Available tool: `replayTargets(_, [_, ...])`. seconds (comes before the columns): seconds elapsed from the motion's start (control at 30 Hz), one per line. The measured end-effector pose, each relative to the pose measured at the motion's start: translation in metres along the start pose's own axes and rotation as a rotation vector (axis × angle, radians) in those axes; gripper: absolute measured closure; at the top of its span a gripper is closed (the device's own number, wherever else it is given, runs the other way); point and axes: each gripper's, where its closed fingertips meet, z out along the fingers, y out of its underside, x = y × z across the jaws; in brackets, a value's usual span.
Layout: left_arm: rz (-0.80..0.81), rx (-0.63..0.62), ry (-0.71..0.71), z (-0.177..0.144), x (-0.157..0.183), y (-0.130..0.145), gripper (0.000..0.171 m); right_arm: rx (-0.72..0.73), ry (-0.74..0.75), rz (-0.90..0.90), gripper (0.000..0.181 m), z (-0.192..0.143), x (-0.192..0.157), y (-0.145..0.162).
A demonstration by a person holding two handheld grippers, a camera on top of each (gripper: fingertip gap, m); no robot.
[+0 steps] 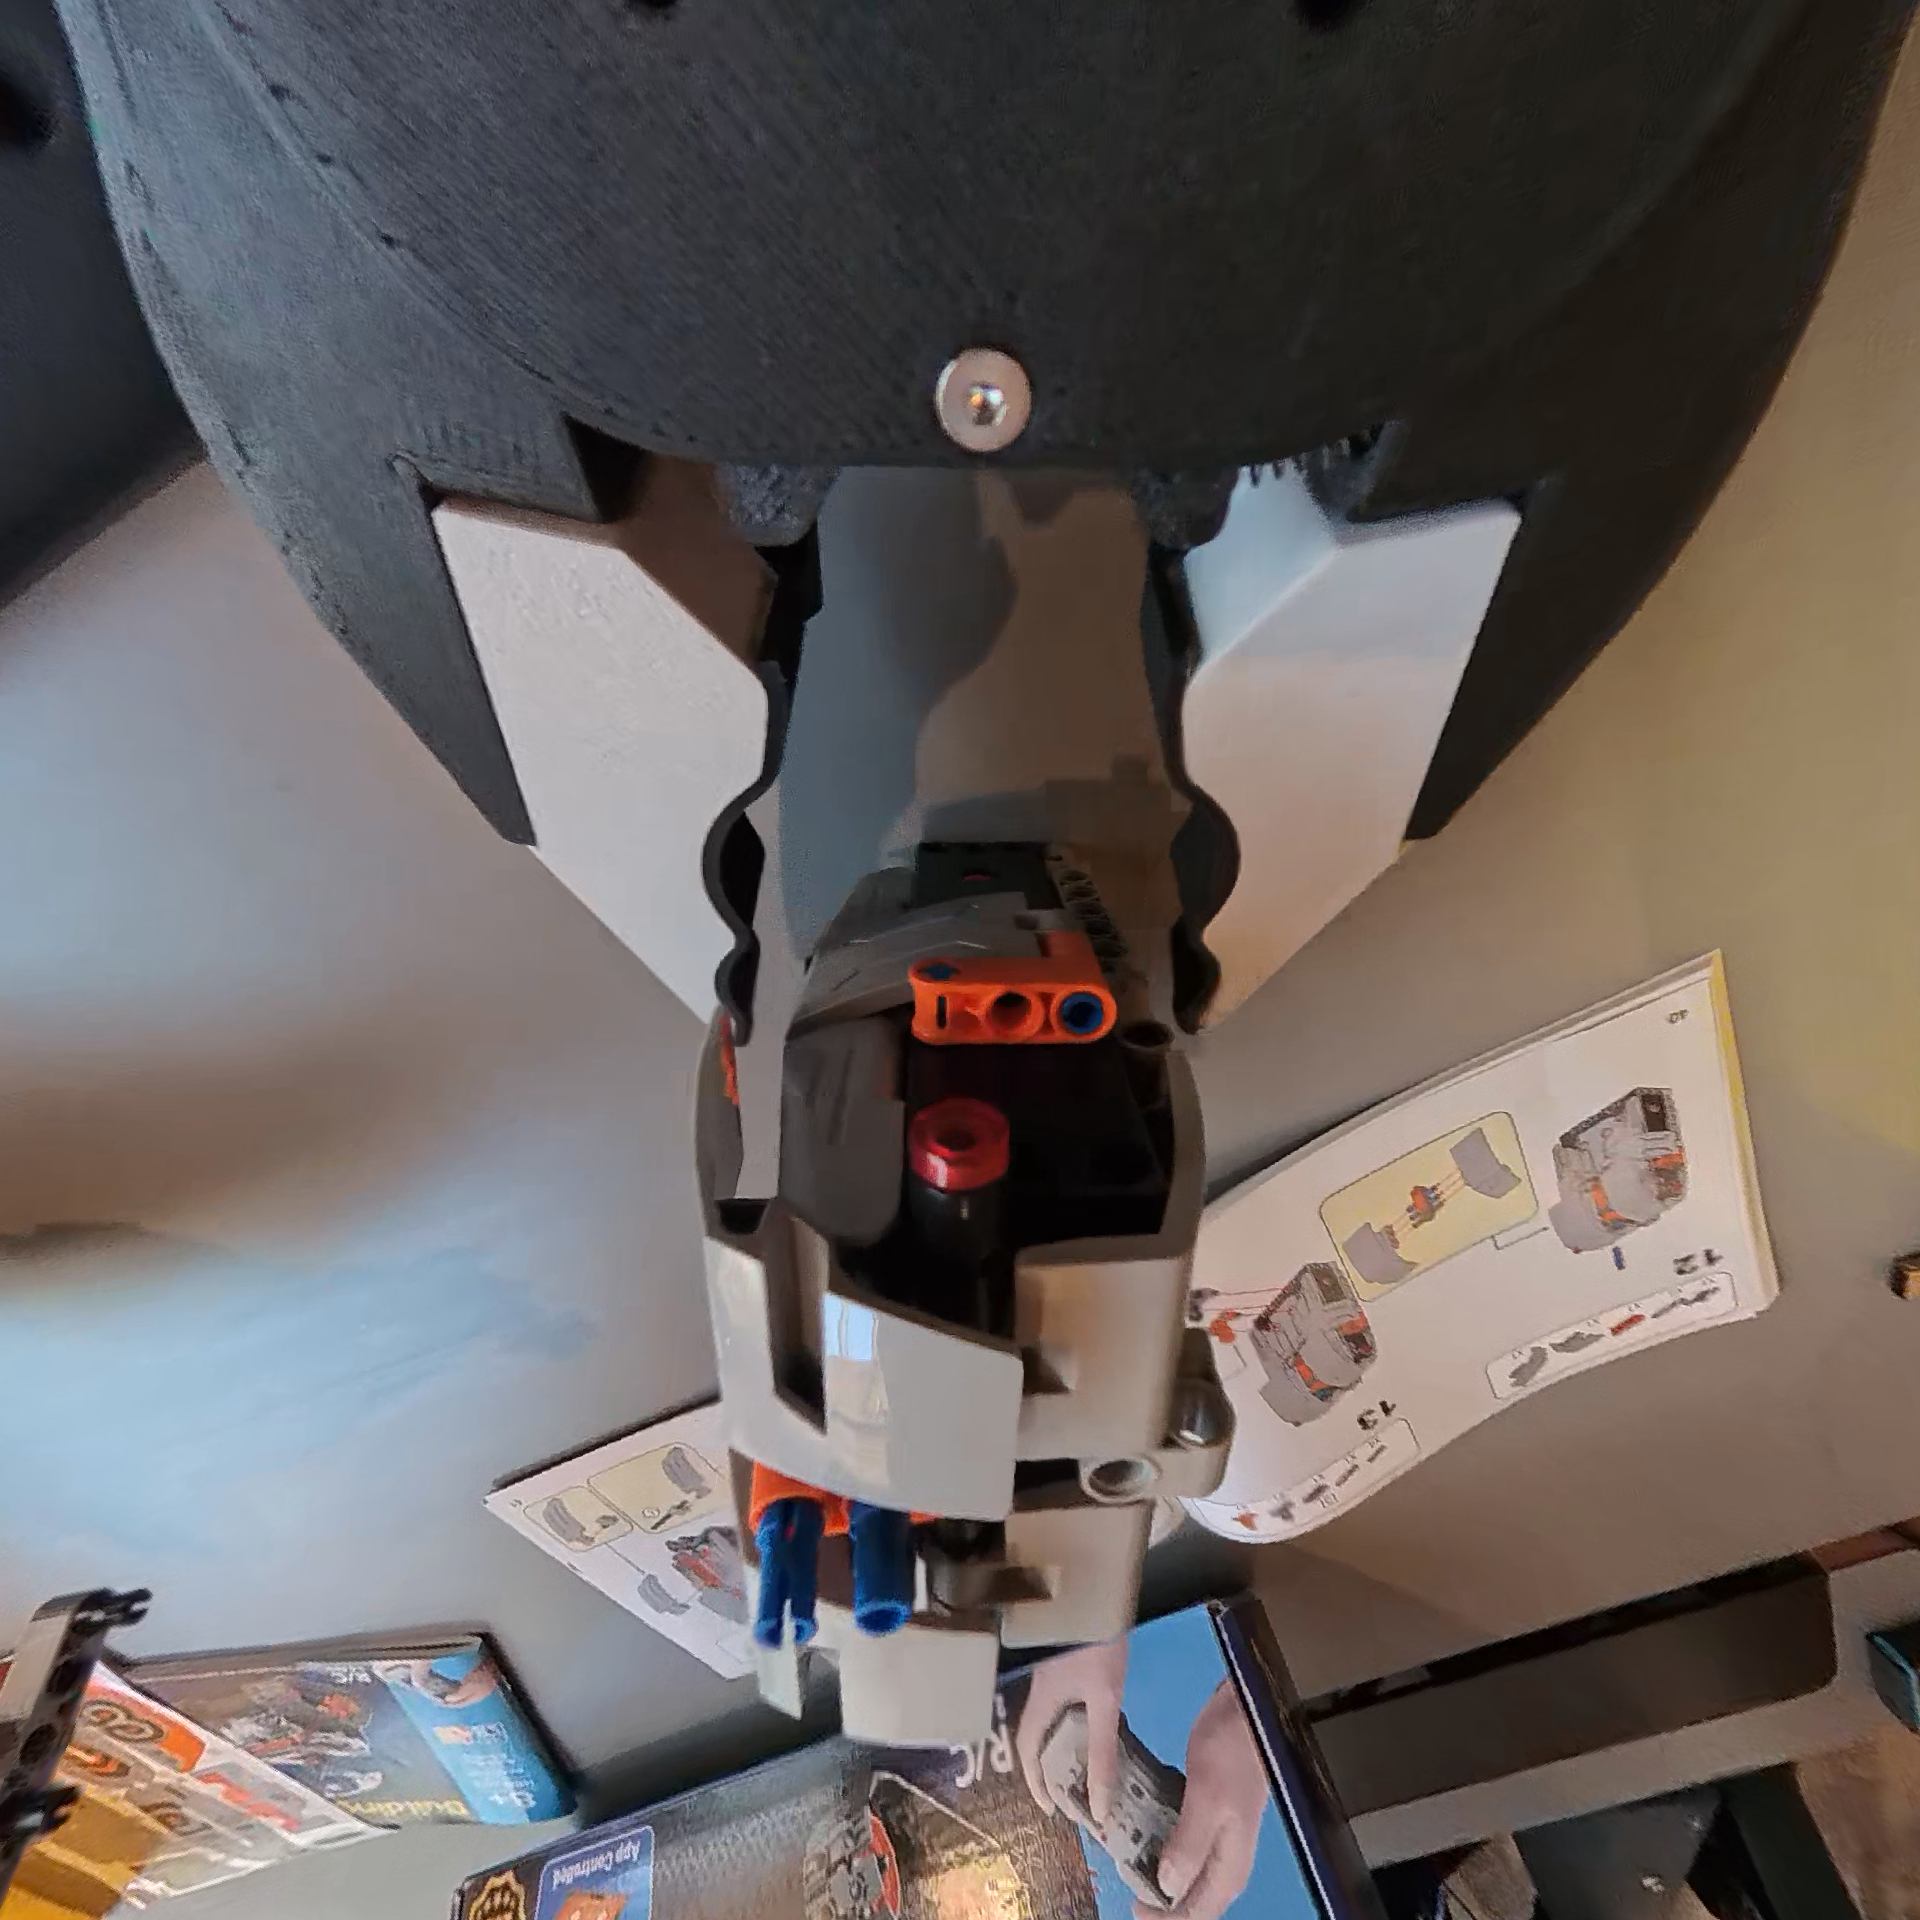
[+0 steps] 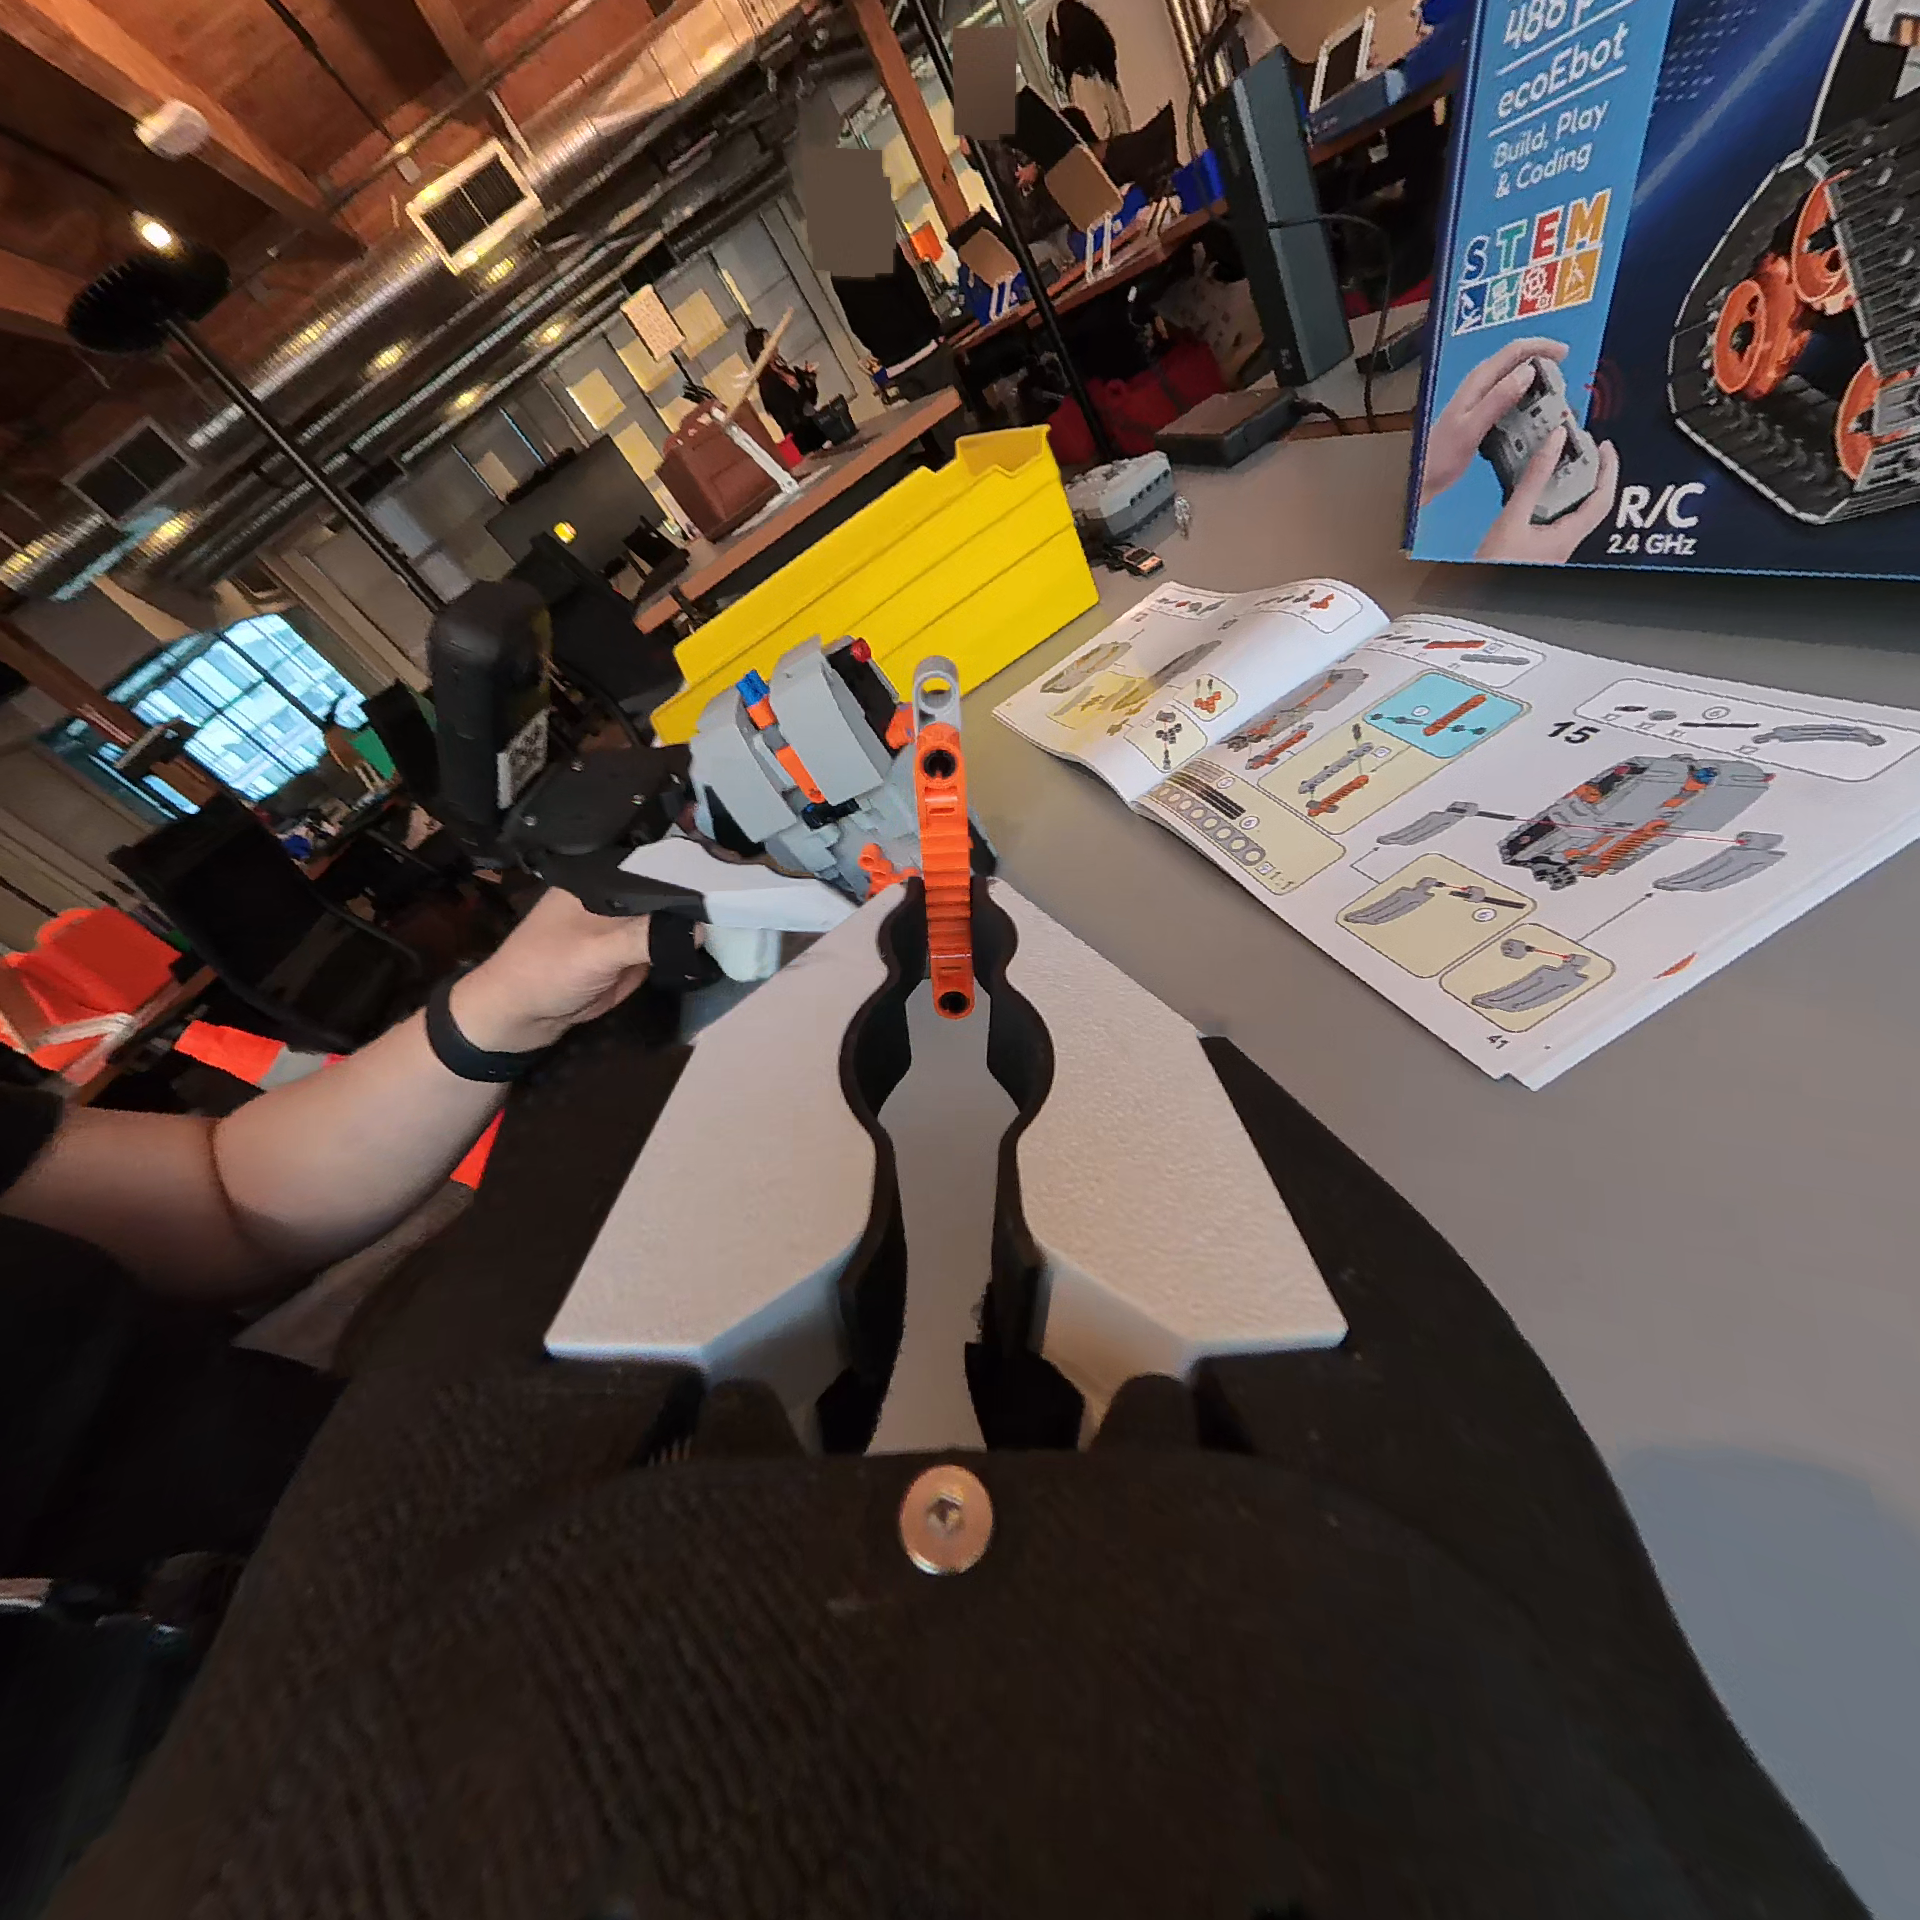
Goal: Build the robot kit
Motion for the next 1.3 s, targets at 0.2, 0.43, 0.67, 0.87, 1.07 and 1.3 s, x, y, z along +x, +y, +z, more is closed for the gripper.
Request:
replayTargets(0.2, [-0.045,0.189,0.047,-0.016,0.006,-0.035,0.076,-0.044,0.052,-0.075,0.174,0.002,0.001,0.006])
replayTargets(0.43, [-0.143,0.19,0.086,-0.002,0.006,-0.052,0.094,-0.048,0.068,-0.089,0.174,0.001,0.003,0.006])
replayTargets(0.67, [-0.215,0.133,0.153,0.01,0.007,-0.054,0.097,-0.041,0.09,-0.109,0.174,-0.001,0.006,0.002])
replayTargets(0.87, [-0.367,0.192,0.239,0.009,-0.003,-0.061,0.097,-0.075,0.121,-0.064,0.174,0.0,0.013,0.009])
replayTargets(1.07, [-0.464,0.257,0.287,-0.004,-0.007,-0.059,0.098,-0.079,0.111,0.034,0.174,-0.001,0.016,0.011])
replayTargets(1.3, [-0.507,0.278,0.324,-0.008,-0.008,-0.058,0.098,-0.057,0.064,0.093,0.174,-0.002,0.013,0.009])
